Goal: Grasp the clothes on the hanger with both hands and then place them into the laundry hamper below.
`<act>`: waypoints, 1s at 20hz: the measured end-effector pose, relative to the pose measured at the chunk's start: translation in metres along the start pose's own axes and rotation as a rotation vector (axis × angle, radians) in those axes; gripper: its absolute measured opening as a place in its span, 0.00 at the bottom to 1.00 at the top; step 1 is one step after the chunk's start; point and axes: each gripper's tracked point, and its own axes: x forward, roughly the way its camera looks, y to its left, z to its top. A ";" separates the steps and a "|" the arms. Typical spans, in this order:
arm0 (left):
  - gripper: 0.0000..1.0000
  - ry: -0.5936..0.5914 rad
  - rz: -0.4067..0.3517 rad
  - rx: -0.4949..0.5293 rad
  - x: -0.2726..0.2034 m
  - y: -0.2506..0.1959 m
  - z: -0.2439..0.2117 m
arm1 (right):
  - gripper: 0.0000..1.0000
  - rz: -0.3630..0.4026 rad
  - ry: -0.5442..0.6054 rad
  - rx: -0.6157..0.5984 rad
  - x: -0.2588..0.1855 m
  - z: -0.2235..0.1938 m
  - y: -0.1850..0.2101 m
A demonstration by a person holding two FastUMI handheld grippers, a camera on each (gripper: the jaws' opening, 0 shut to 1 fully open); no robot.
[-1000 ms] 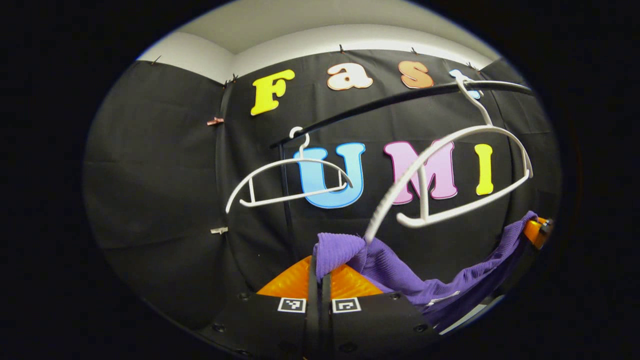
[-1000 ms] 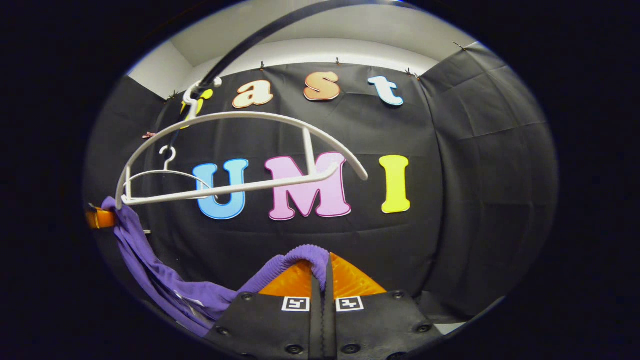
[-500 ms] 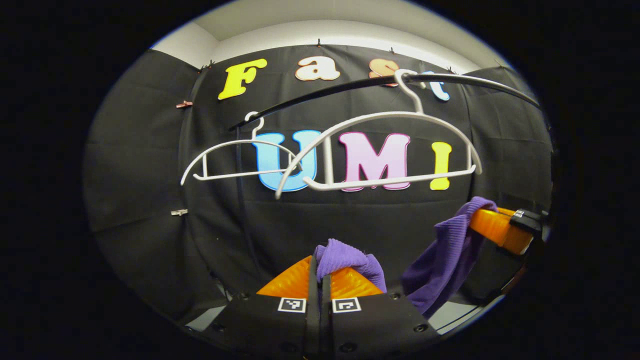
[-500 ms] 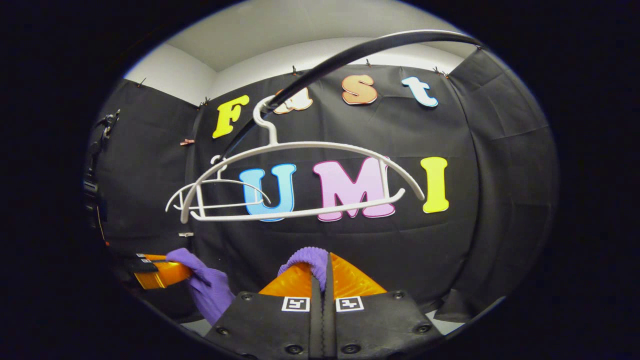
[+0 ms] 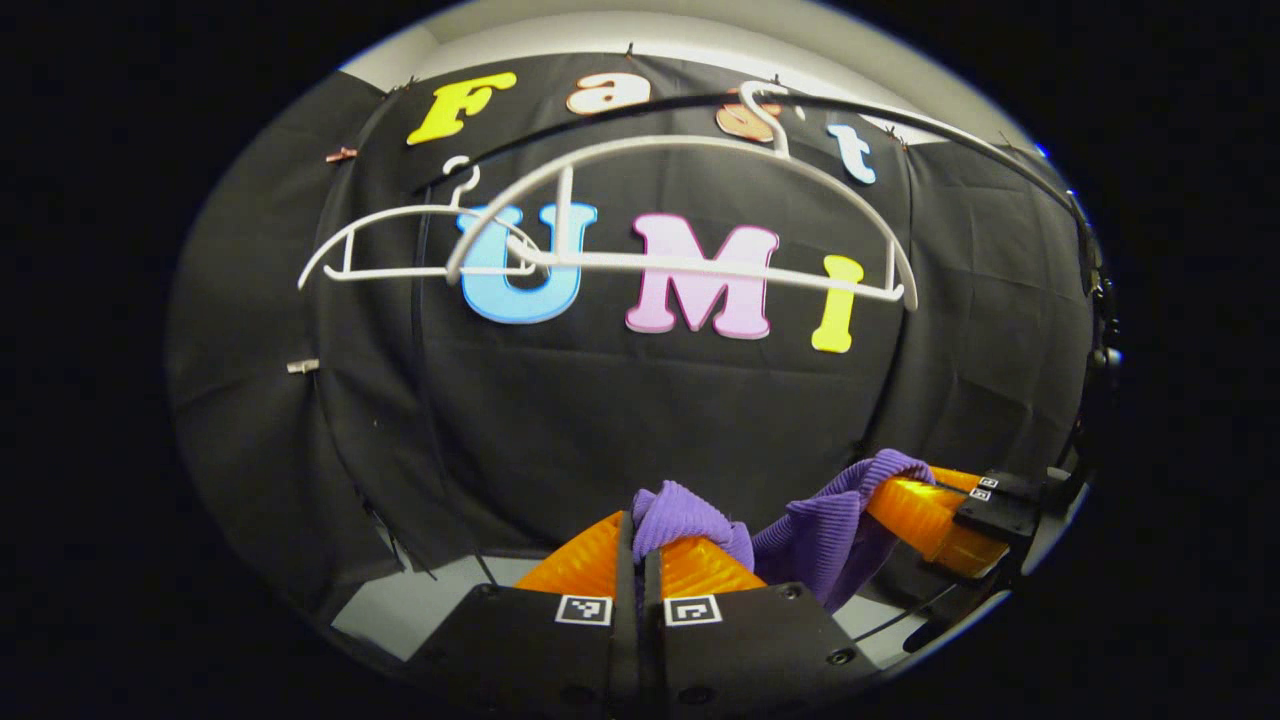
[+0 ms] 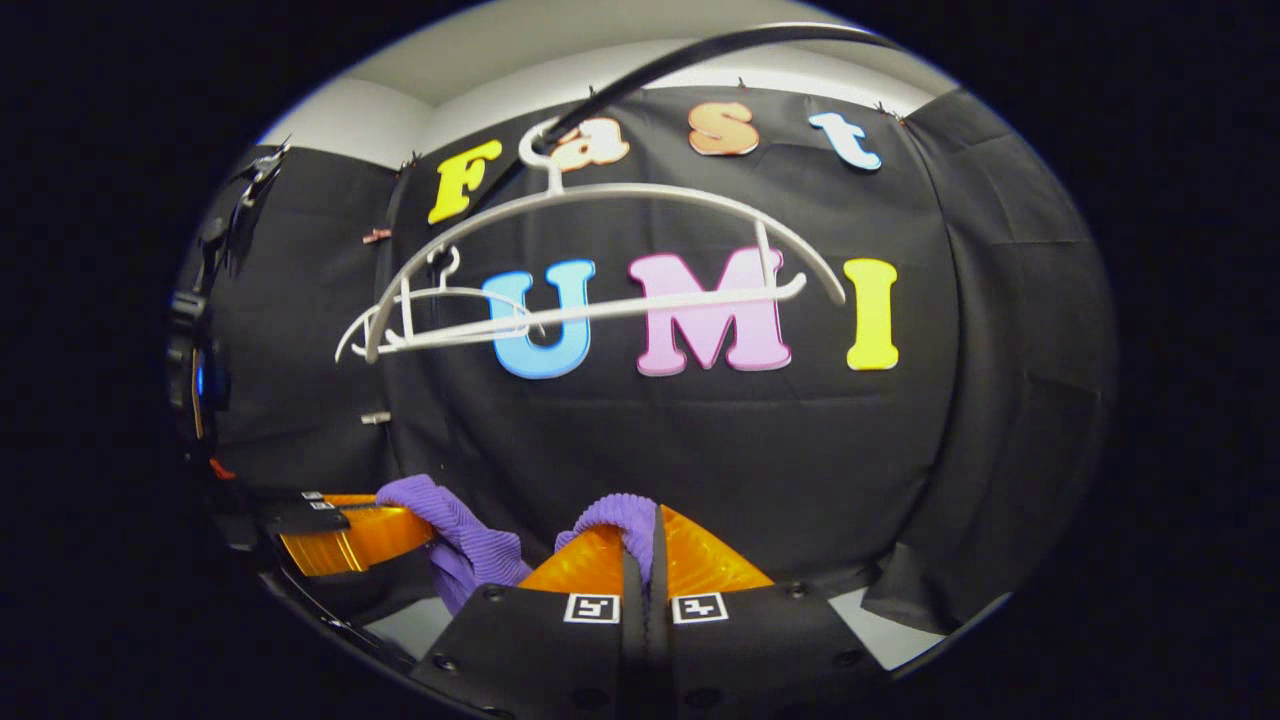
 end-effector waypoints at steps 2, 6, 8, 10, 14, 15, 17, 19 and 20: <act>0.05 0.056 0.001 0.014 0.008 0.000 -0.029 | 0.05 -0.009 0.076 0.012 0.005 -0.036 -0.008; 0.05 0.175 -0.021 -0.024 0.026 -0.001 -0.088 | 0.05 -0.023 0.226 0.004 0.008 -0.106 -0.022; 0.05 0.246 -0.020 -0.047 0.034 0.000 -0.120 | 0.05 -0.026 0.298 0.000 0.006 -0.139 -0.028; 0.05 0.320 -0.013 -0.051 0.041 -0.002 -0.152 | 0.05 -0.023 0.377 -0.009 0.004 -0.174 -0.035; 0.05 0.471 -0.009 -0.046 0.052 -0.003 -0.217 | 0.05 -0.031 0.539 -0.042 -0.002 -0.240 -0.047; 0.05 0.510 0.001 -0.050 0.051 -0.002 -0.230 | 0.05 -0.031 0.574 -0.039 -0.005 -0.254 -0.048; 0.05 0.586 0.017 -0.063 0.045 0.001 -0.262 | 0.05 -0.045 0.633 -0.025 -0.013 -0.273 -0.048; 0.05 0.649 0.042 -0.071 0.041 0.009 -0.288 | 0.05 -0.063 0.701 -0.008 -0.024 -0.296 -0.053; 0.05 0.682 0.045 -0.072 0.038 0.012 -0.300 | 0.06 -0.061 0.730 0.008 -0.028 -0.308 -0.053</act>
